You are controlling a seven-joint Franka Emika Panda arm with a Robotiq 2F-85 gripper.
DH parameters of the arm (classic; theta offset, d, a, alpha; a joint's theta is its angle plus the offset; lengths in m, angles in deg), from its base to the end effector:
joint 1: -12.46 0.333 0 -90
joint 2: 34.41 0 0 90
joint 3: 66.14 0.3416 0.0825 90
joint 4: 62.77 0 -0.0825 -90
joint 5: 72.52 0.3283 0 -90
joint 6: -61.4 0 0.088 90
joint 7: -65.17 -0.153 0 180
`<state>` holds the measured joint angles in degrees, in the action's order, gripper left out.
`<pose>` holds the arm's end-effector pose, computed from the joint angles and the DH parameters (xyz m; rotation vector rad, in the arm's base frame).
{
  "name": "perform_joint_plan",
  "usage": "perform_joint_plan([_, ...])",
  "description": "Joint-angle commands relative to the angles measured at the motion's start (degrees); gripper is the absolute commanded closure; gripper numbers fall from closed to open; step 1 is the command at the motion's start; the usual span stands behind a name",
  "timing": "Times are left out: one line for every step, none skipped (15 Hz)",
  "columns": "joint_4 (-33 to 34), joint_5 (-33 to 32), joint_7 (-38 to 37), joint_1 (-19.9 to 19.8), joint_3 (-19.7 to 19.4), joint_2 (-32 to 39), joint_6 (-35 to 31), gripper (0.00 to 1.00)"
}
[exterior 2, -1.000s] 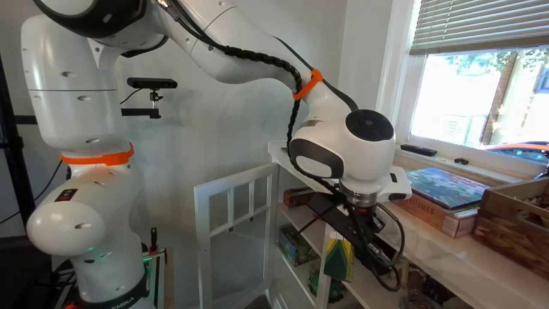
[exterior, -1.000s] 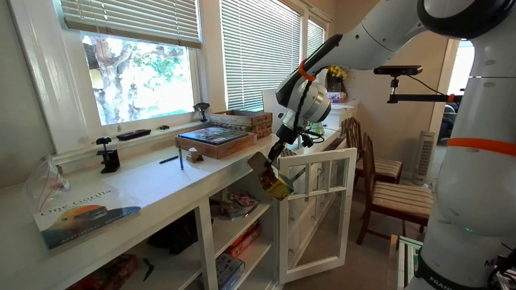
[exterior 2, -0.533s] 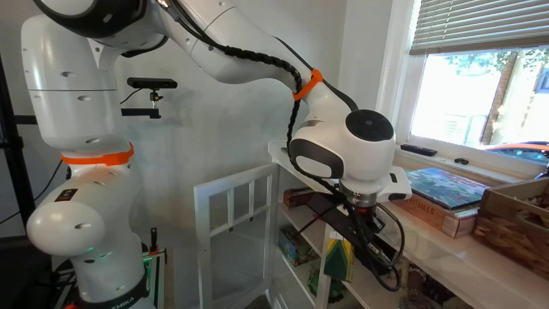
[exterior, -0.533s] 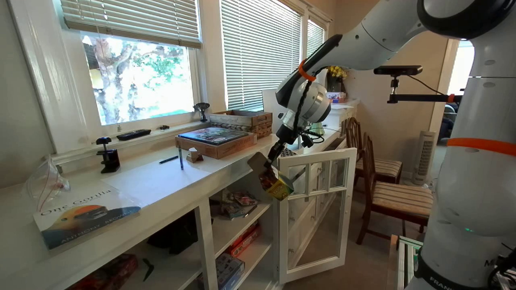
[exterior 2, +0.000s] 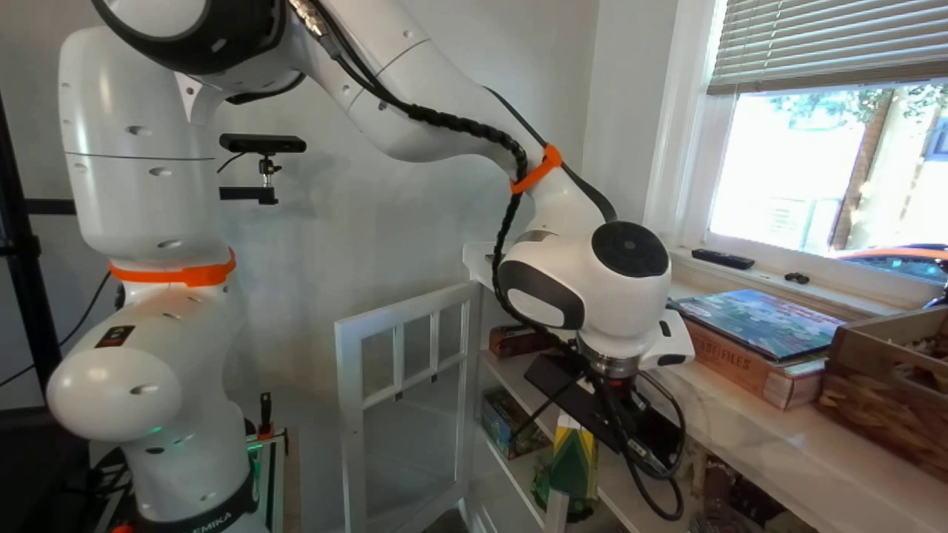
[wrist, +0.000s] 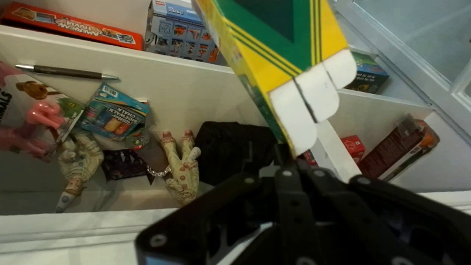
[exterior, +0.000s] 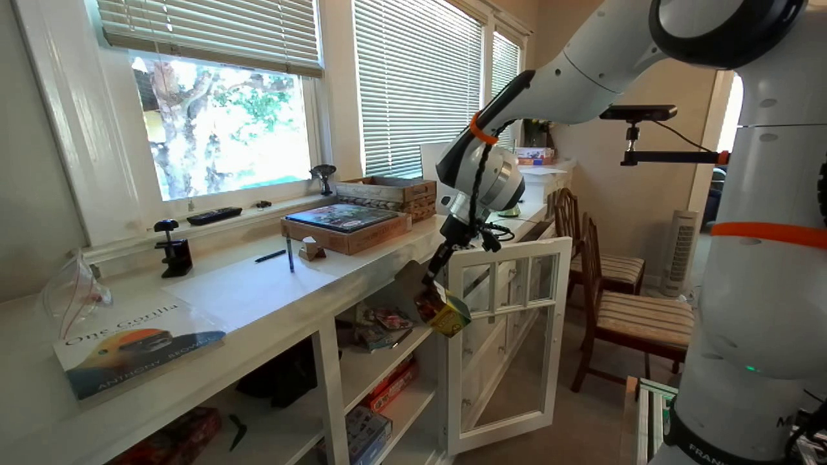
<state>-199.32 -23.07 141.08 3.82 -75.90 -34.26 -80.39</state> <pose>0.4581 -0.1320 0.3536 -2.7146 -0.4547 -0.6516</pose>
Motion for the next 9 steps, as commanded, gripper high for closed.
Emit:
perform_joint_plan([-0.9,4.3,6.9,0.3,1.0,1.0,-3.9,1.0])
perform_joint_plan([-1.0,5.6,8.7,0.2,1.2,1.2,-4.4,1.0])
perform_joint_plan([-1.0,7.7,11.0,0.1,1.4,1.9,-5.1,1.0])
perform_joint_plan([-0.9,9.3,12.8,0.0,1.5,2.3,-5.6,1.0])
perform_joint_plan([-0.9,11.7,15.2,0.1,1.4,3.0,-6.1,1.0])
perform_joint_plan([-0.8,13.4,16.9,0.0,1.5,3.4,-6.2,1.0])
perform_joint_plan([-0.7,16.0,19.6,-0.2,1.5,4.1,-6.4,1.0])
perform_joint_plan([-0.5,18.2,21.9,-0.3,1.5,4.6,-6.3,1.0])
perform_joint_plan([-0.3,20.4,24.5,-0.4,1.5,5.3,-6.1,1.0])
